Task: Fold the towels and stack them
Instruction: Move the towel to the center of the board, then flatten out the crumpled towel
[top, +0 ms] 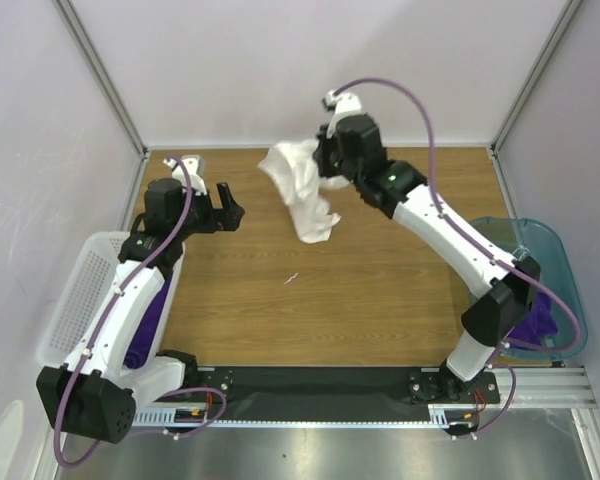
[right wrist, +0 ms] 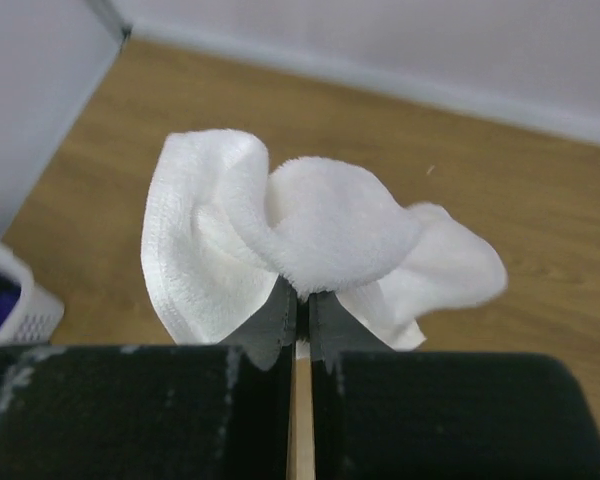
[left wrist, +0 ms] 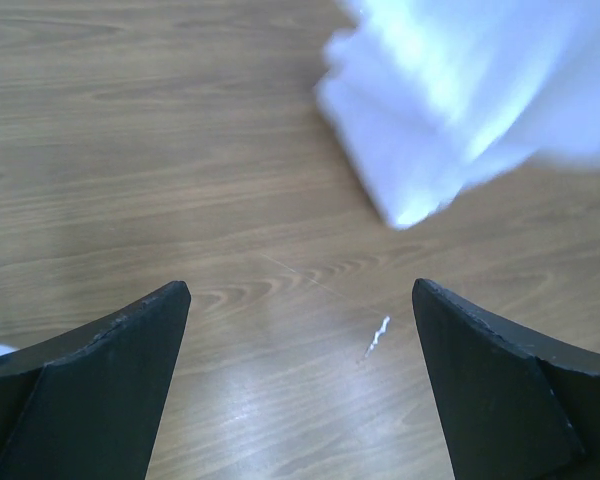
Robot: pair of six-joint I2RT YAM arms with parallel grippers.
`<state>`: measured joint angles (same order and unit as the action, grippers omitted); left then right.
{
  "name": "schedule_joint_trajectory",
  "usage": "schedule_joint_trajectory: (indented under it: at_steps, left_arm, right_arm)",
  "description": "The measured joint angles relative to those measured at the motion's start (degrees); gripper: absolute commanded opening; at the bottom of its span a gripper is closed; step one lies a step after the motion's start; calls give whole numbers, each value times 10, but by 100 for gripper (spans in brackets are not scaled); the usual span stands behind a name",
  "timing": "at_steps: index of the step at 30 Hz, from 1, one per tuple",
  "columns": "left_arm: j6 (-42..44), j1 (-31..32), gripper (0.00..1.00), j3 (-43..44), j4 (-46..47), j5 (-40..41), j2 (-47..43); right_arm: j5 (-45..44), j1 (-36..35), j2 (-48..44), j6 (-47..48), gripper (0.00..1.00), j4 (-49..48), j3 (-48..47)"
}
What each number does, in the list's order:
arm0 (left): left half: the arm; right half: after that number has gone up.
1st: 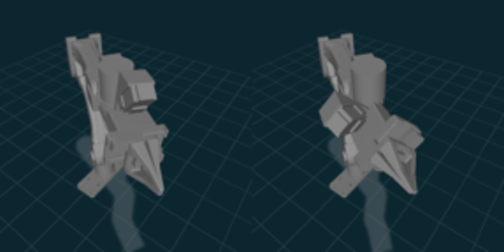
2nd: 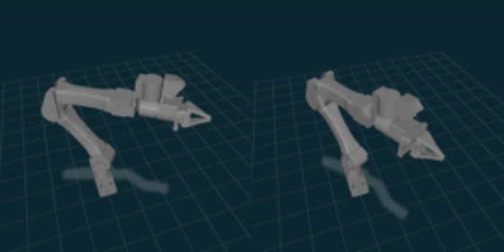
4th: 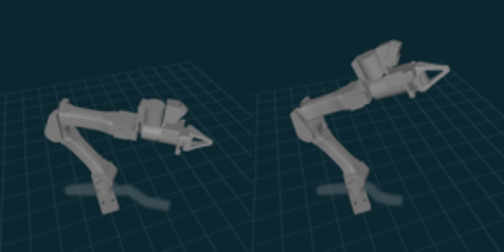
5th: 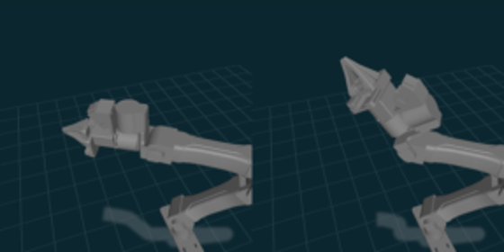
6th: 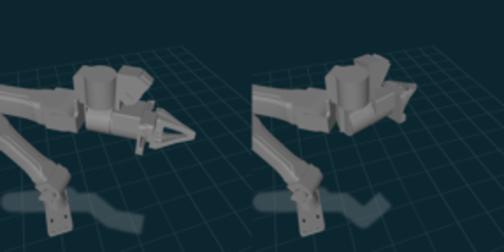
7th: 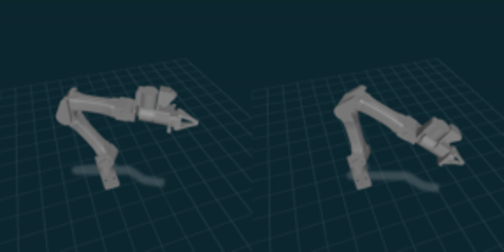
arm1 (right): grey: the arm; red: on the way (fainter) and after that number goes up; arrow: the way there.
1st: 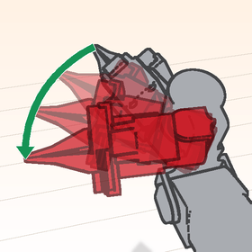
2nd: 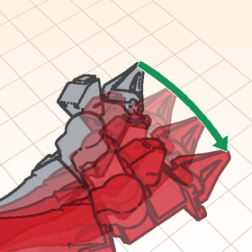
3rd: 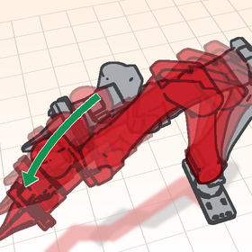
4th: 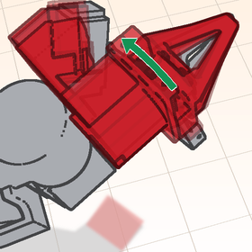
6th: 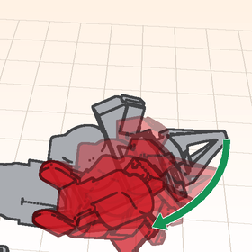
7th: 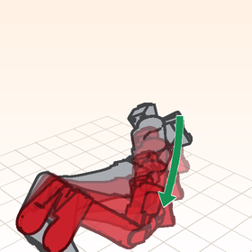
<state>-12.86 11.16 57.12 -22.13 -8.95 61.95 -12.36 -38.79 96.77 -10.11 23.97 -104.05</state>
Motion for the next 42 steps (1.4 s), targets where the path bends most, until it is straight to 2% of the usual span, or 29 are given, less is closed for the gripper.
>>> schedule_joint_trajectory:
  at_steps: [10, 14, 19, 21, 25, 35, 40, 42]
  left_arm:
    - [-24, -16, 100, -3, 6, 28, 3]
    - [-50, -13, 98, -18, 14, 46, 7]
    - [-125, 27, 94, -83, 62, 82, 20]
    - [-163, 40, 88, -128, 108, 82, 33]
    - [-202, 43, 86, -195, 186, 77, 80]
    - [-199, 44, 75, -232, 428, 33, 186]
    - [-181, 45, 70, -232, 487, 10, 244]
    - [-176, 45, 64, -232, 508, 6, 259]
  right_arm:
    - [93, -12, 50, -97, 0, -52, 252]
    - [104, -5, 61, -125, 0, -54, 316]
    - [123, 28, 60, -146, 0, -74, 328]
    - [129, 41, 57, -147, 0, -81, 330]
    - [134, 61, 45, -141, 0, -83, 336]
    - [165, 66, 26, -133, 0, -84, 343]
    - [168, 68, 26, -130, 0, -82, 343]
    - [168, 70, 25, -128, 0, -79, 343]
